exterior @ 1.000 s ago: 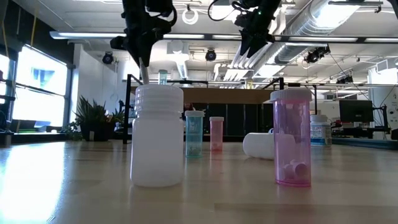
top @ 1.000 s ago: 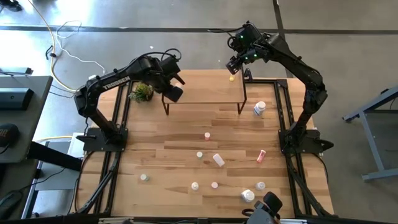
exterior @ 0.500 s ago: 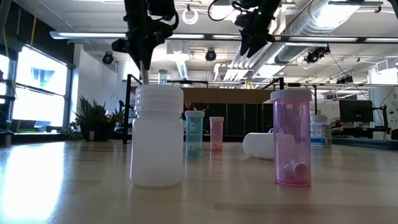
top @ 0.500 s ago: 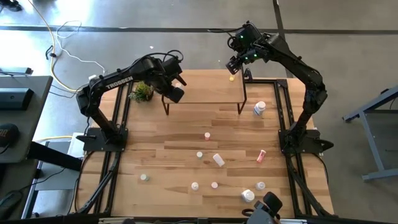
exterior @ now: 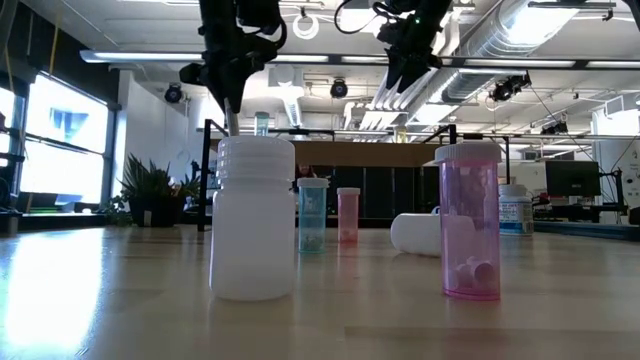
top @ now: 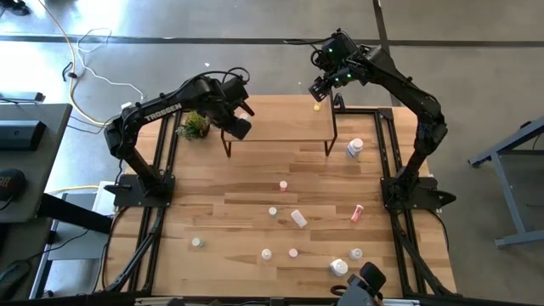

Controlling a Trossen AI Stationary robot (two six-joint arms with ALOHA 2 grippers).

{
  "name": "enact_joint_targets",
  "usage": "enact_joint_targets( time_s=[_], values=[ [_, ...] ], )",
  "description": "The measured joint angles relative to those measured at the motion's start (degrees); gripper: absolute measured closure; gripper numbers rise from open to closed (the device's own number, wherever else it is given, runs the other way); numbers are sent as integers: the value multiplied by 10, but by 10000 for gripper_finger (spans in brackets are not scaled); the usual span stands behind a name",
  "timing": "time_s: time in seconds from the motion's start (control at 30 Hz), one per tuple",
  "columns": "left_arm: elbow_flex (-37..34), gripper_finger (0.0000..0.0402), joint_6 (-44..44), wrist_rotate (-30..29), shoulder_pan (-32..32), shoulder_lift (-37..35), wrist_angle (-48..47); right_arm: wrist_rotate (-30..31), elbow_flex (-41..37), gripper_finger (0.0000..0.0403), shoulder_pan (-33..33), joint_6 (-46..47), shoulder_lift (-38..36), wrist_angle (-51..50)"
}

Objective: Pick and place medicine bottles onto shelf by color
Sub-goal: Put the white yellow pill bottle on the shelf

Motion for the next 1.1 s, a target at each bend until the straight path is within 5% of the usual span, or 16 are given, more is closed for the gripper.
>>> enact_joint_targets(
  time_s=[0.53, 1.1],
  values=[
    [0, 278, 0, 2, 0, 0, 0, 0, 0, 208, 0, 0, 0, 0],
    [0, 294, 25, 18, -8, -16, -56, 0, 0, 208, 0, 1, 0, 0]
  ],
)
